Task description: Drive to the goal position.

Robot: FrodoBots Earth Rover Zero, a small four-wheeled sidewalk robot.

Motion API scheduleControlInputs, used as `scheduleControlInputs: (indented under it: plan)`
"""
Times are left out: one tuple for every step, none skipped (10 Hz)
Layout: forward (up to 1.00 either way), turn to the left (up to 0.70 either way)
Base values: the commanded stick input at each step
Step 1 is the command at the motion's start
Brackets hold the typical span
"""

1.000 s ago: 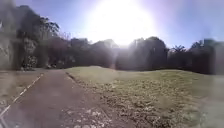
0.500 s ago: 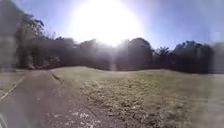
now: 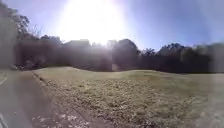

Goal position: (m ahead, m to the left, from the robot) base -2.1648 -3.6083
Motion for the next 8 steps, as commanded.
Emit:
scheduleControlInputs:
  plan:
    - [0.0, -0.3]
    - [0.0, -0.3]
    - [0.0, -0.3]
    - [0.0, -0.3]
    - [0.0, -0.3]
    - [0.0, -0.3]
    - [0.0, -0.3]
    - [0.0, -0.3]
